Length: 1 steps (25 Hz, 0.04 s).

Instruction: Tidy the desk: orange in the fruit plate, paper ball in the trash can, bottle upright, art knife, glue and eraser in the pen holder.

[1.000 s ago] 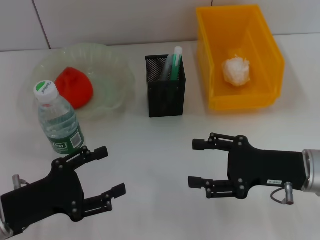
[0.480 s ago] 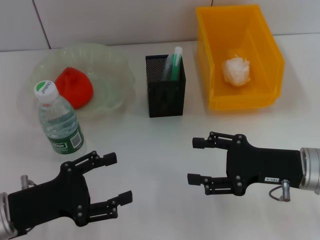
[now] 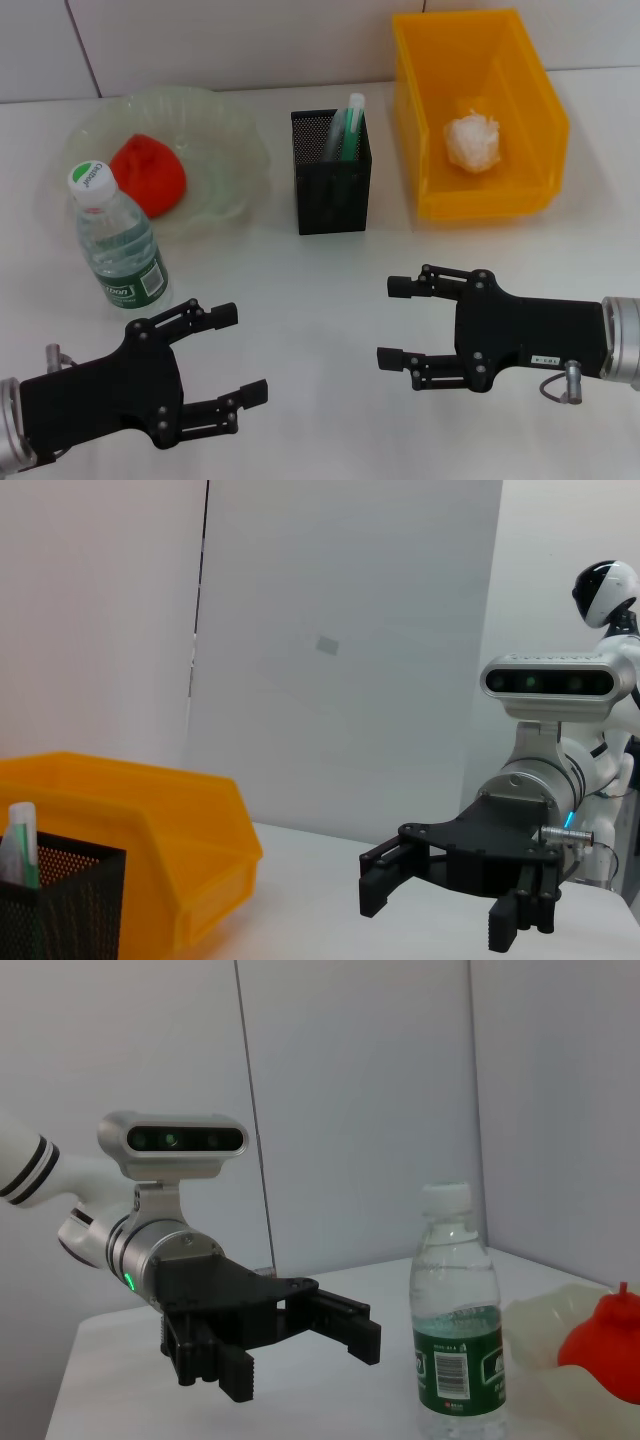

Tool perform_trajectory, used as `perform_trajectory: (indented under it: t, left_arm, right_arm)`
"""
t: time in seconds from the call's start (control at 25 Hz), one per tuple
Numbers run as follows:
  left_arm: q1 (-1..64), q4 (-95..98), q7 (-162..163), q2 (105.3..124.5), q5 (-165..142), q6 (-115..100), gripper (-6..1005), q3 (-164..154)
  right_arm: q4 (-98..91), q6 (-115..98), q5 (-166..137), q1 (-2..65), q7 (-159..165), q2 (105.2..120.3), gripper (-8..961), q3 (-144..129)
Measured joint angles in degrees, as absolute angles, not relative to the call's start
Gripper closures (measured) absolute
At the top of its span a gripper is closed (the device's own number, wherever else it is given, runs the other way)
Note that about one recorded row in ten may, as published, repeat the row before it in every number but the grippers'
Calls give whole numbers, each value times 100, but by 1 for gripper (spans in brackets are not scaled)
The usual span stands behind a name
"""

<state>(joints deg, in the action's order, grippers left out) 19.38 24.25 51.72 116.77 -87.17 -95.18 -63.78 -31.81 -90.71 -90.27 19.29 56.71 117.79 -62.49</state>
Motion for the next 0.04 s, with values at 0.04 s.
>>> perform_trajectory:
  t: [0.04]
  left_arm:
    - [1938,2425,5172,11677,-8717,-9518,129,-6378]
  right_arm:
    - [-3181,-9071,-9026,1929,5670,11779,157,-6249]
